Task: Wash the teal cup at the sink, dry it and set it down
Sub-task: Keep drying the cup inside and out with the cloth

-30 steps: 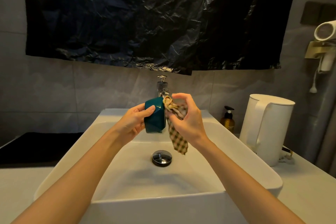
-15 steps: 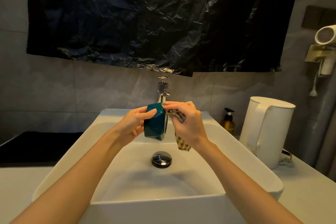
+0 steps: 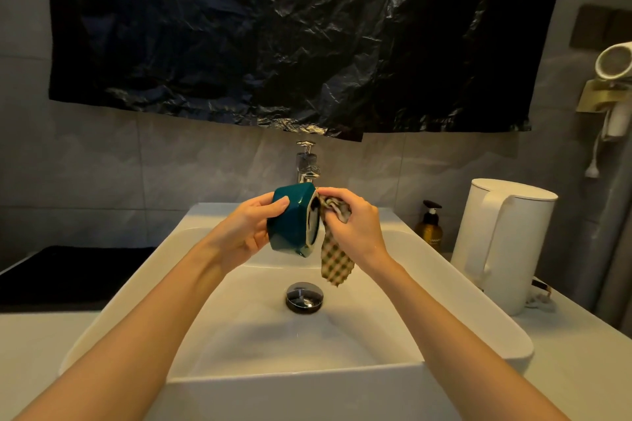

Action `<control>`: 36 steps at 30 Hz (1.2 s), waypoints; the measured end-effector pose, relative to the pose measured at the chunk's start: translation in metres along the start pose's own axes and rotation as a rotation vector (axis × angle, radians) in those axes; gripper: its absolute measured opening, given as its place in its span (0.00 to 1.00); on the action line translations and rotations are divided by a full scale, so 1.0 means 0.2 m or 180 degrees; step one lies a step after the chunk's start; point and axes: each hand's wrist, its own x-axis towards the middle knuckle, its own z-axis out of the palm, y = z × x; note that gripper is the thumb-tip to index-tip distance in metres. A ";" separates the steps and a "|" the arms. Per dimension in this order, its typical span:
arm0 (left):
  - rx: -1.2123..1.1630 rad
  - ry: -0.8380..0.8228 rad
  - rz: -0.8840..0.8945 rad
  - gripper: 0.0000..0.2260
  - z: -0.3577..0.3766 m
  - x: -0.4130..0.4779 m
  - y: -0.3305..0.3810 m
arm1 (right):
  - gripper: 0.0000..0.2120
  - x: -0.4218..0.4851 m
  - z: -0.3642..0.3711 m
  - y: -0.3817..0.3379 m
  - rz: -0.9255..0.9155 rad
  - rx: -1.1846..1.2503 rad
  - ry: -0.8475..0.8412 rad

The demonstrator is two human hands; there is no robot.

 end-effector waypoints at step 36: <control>-0.1637 0.0738 0.0257 0.11 -0.07 0.04 0.02 | 0.11 -0.06 0.03 -0.11 0.0725 0.0840 -0.0379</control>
